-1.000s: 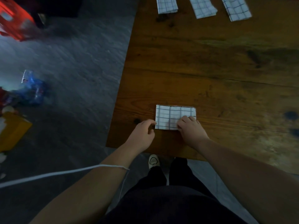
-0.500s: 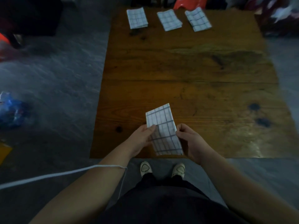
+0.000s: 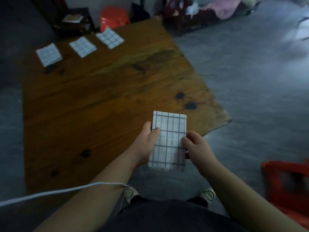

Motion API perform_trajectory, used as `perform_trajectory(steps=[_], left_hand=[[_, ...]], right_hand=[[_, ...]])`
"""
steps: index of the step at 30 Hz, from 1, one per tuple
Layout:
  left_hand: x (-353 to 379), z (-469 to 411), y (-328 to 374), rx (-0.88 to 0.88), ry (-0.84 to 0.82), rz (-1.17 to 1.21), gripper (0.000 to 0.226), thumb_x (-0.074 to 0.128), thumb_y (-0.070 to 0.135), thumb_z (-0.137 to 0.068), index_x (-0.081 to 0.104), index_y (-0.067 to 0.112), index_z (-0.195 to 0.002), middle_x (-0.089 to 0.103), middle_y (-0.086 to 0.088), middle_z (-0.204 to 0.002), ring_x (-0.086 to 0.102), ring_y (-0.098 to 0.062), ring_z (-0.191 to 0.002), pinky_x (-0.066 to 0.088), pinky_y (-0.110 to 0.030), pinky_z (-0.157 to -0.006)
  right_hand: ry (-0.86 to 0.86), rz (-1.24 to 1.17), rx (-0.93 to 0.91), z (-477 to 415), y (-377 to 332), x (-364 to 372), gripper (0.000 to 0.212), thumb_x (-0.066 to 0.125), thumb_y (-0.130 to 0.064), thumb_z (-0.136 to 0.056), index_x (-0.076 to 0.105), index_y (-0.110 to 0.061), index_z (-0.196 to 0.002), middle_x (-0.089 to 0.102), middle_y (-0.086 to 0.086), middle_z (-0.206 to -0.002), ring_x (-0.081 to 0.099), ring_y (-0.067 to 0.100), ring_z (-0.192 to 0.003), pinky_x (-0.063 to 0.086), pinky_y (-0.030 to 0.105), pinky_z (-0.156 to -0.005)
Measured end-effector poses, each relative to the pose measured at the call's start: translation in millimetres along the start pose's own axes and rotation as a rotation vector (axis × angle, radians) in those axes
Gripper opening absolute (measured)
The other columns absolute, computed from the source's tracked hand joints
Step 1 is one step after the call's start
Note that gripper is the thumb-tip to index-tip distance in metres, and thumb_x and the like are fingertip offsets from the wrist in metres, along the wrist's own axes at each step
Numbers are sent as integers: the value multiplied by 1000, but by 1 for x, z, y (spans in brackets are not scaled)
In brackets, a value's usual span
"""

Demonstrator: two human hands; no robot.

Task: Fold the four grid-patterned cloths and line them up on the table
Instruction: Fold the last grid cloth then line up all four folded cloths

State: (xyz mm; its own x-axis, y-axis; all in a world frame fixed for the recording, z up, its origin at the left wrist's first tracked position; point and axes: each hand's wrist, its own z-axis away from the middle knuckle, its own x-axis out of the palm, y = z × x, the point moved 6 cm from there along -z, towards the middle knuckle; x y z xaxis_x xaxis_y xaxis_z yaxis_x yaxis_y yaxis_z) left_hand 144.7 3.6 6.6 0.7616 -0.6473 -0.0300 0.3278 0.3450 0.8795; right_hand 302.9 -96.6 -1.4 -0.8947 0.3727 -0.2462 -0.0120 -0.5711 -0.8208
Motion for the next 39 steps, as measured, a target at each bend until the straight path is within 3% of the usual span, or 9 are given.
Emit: perform_trajectory(steps=[2, 5, 8, 11, 17, 25, 29, 34, 39], left_hand=[[59, -17, 16, 17, -51, -63, 22, 46, 37, -106, 48, 30, -127, 66, 2, -118, 66, -15, -108, 57, -41, -87], [154, -45, 36, 28, -97, -95, 19, 55, 26, -103, 53, 37, -119, 68, 7, -115, 69, -10, -101, 59, -34, -80], [254, -76, 51, 51, -134, -107, 22, 60, 18, -100, 57, 33, -116, 71, 2, -115, 71, -13, -102, 61, -42, -86], [350, -99, 73, 56, -184, -88, 23, 58, 12, -101, 56, 28, -118, 72, -2, -114, 72, -15, -99, 62, -38, -83], [483, -149, 123, 99, -277, -128, 24, 59, 9, -100, 54, 28, -113, 73, -5, -111, 73, -12, -94, 61, -28, -75], [560, -257, 164, 44, -349, -109, 30, 56, 1, -99, 51, 12, -127, 73, -11, -111, 74, -16, -91, 59, -27, -66], [585, -344, 192, 68, -345, -65, 30, 55, -2, -99, 52, 13, -125, 75, -11, -107, 75, -18, -90, 60, -28, -66], [595, -466, 255, 90, -331, -47, 27, 55, 1, -100, 53, 15, -123, 75, -6, -104, 74, -17, -91, 61, -30, -72], [555, -559, 329, 102, -239, 27, 28, 55, 2, -101, 53, 14, -127, 75, -9, -109, 74, -21, -95, 62, -35, -76]], right_hand=[[70, -50, -11, -1, 16, -60, 14, 54, -25, -100, 68, -27, -101, 74, 1, -99, 71, 27, -93, 59, 58, -81], [166, -92, -45, -5, 41, -157, 15, 55, -24, -99, 70, -28, -98, 75, -2, -97, 71, 20, -93, 58, 56, -85], [239, -130, -79, -9, 66, -258, 15, 56, -20, -100, 70, -24, -101, 75, -1, -97, 72, 17, -91, 60, 46, -83], [323, -184, -70, -6, 87, -349, 15, 55, -16, -101, 68, -23, -102, 76, -2, -97, 72, 16, -91, 59, 36, -77], [439, -241, -27, -17, 101, -482, 10, 57, -14, -101, 66, -18, -103, 74, 4, -99, 72, 20, -90, 61, 45, -76], [489, -308, -12, -103, 89, -583, 11, 57, -14, -100, 66, -16, -106, 74, 3, -101, 71, 19, -94, 58, 36, -78], [531, -255, -8, -180, 63, -633, 10, 58, -17, -100, 66, -16, -106, 74, 2, -100, 71, 14, -91, 59, 34, -80], [480, -214, 26, -295, 1, -681, 12, 59, -18, -100, 64, -18, -110, 73, 1, -105, 71, 16, -97, 59, 39, -85], [380, -121, -23, -406, -93, -696, 16, 61, -14, -97, 65, -18, -111, 74, -3, -106, 70, 8, -95, 55, 25, -79]])
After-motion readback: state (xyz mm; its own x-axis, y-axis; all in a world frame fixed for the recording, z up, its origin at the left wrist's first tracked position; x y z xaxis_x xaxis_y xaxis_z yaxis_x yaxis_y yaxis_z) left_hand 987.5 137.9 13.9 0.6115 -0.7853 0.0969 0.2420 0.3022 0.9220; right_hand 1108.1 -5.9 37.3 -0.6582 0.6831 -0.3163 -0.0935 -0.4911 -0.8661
